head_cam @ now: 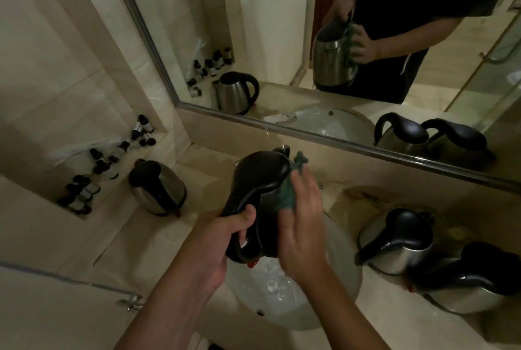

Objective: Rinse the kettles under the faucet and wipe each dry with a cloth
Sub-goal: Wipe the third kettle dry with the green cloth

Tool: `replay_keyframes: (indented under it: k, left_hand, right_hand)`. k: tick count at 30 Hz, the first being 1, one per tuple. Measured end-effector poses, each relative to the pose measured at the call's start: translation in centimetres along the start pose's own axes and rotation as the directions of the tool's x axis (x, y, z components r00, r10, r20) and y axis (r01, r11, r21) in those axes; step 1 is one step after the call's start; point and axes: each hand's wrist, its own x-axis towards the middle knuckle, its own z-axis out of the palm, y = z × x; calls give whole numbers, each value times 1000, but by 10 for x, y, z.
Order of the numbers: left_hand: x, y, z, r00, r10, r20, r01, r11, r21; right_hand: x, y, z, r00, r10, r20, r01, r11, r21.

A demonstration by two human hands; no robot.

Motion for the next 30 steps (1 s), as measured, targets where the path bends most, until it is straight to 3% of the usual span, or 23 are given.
replay_keyframes:
  k: [2, 3, 4, 6, 8, 10, 11, 12, 14, 16, 18, 19, 21, 23, 24, 26, 28, 30]
  left_hand:
    - [-1, 2, 0, 1000, 11, -27, -11, 1000, 20]
    - [0, 3, 1, 999, 19, -43, -18, 1000, 14]
    - [0, 4, 2, 998, 21, -60, -21, 1000, 1]
    - [0, 7, 3, 995, 19, -97, -24, 999, -47]
    - [0, 12, 1, 994, 36, -101, -45, 995, -91]
    - [-3, 17, -3, 997, 64, -52, -68, 994, -81]
    - [-5, 18, -4, 997, 77, -27, -79, 994, -70]
    - [-6, 20, -6, 996, 86, -11, -86, 995, -54]
    - [-7, 19, -7, 995, 96, -30, -96, 995, -12]
    - [-5, 20, -5, 993, 107, -50, -108, 994, -14]
    - [-4, 21, -2, 993, 92, -74, -97, 993, -61]
    - [-3, 22, -1, 992, 88, -89, -95, 992, -81]
    - [-1, 22, 0, 989, 93, -113, -106, 988, -116]
    - [-2, 21, -1, 990, 108, -93, -119, 985, -122]
    - [-2, 19, -1, 990, 114, -77, -122, 986, -115]
    - [-5, 19, -2, 990, 115, -80, -121, 990, -75]
    - [-6, 18, -2, 988, 124, -90, -129, 990, -51]
    - [-8, 20, 1, 988, 116, -99, -123, 990, -69]
  right_hand:
    - [24, -14, 1, 920, 391, -25, -371, 889, 268]
    - [33, -28, 3, 893, 449, -24, -425, 862, 276]
    - [37, -41, 4, 922, 381, -70, -363, 913, 185]
    - [30, -53, 6, 992, 72, -105, -78, 996, -53]
    - [11, -36, 10, 978, -206, -18, 198, 960, -200]
    - [-3, -15, 6, 961, -275, 8, 272, 946, -177]
    - [-2, -11, 2, 984, -175, -24, 173, 982, -80]
    - [3, -16, -3, 998, 14, -54, -11, 998, 61]
    - [22, -24, -6, 928, 373, -11, -345, 870, 351]
    - [38, -37, -2, 882, 470, -38, -431, 836, 339]
    - [39, -55, 2, 930, 333, -158, -307, 936, 171]
    - [34, -59, 6, 968, 188, -168, -179, 982, 67]
    - [14, -44, 15, 983, -167, -79, 153, 975, -162]
    - [2, -13, 14, 944, -331, 16, 326, 918, -224]
    - [-1, -2, 10, 955, -294, 23, 294, 939, -178]
    - [4, 1, 4, 1000, 2, -12, -1, 999, 40]
    - [21, -20, 5, 960, 278, -38, -264, 940, 215]
    - [32, -47, 8, 968, 226, -109, -209, 967, 149]
